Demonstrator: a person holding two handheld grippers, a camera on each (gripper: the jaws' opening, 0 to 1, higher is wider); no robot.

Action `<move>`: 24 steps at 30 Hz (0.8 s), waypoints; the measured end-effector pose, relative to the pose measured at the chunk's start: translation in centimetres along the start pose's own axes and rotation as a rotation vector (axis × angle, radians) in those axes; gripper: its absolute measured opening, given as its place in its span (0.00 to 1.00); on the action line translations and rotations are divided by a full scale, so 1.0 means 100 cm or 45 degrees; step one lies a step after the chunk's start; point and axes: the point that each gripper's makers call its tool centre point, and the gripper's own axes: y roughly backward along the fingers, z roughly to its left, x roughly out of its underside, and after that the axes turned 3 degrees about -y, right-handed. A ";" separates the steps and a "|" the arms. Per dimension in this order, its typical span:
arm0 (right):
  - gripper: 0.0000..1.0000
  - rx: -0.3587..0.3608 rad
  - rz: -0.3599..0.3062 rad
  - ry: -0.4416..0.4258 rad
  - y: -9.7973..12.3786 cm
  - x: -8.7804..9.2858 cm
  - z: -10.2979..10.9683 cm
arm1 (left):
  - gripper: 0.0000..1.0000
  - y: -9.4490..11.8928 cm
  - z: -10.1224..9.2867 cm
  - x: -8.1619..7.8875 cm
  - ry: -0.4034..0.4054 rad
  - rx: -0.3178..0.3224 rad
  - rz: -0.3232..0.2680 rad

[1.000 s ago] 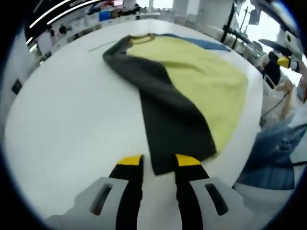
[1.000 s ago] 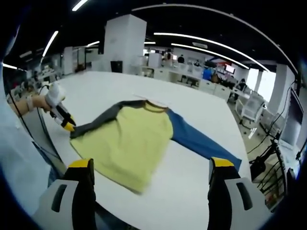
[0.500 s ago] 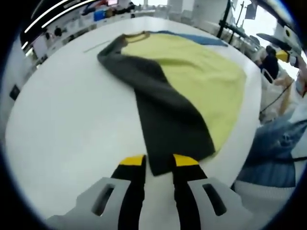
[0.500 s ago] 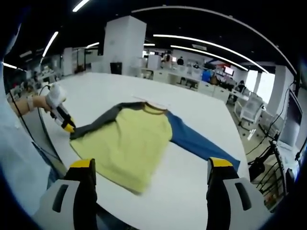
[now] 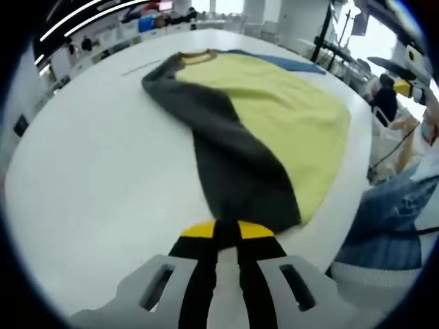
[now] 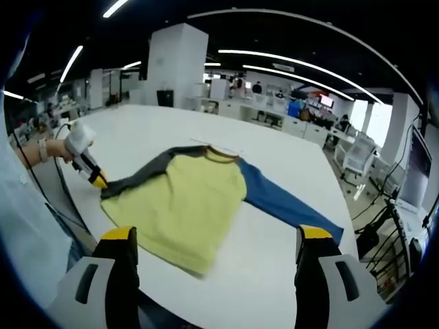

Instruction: Fold the garment on the visible template until the final outline fits inside the template.

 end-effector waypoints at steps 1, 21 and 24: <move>0.95 0.002 -0.004 0.000 0.000 -0.001 -0.001 | 0.02 0.000 -0.002 0.000 0.007 0.014 -0.005; 0.94 -0.010 -0.010 0.023 -0.005 -0.009 -0.012 | 0.00 0.028 0.050 0.002 0.180 -0.152 -0.105; 0.94 -0.012 -0.008 0.029 -0.006 -0.009 -0.012 | 0.00 0.035 0.062 -0.001 0.171 -0.189 -0.097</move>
